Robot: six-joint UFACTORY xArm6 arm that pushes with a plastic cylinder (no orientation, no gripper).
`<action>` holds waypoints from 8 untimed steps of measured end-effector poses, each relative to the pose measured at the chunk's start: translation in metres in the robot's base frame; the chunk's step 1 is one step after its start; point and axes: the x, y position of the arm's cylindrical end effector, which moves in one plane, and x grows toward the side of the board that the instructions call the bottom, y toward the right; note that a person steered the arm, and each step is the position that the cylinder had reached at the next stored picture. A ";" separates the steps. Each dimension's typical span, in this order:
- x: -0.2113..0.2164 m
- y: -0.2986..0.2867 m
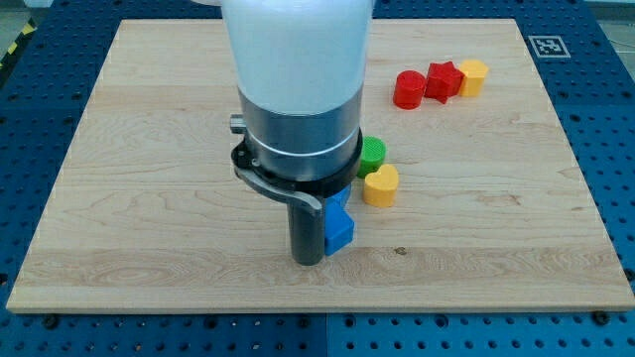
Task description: Place the arm below the blue cube
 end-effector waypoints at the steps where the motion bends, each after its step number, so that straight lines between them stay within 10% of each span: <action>1: 0.000 0.001; 8: 0.009 0.085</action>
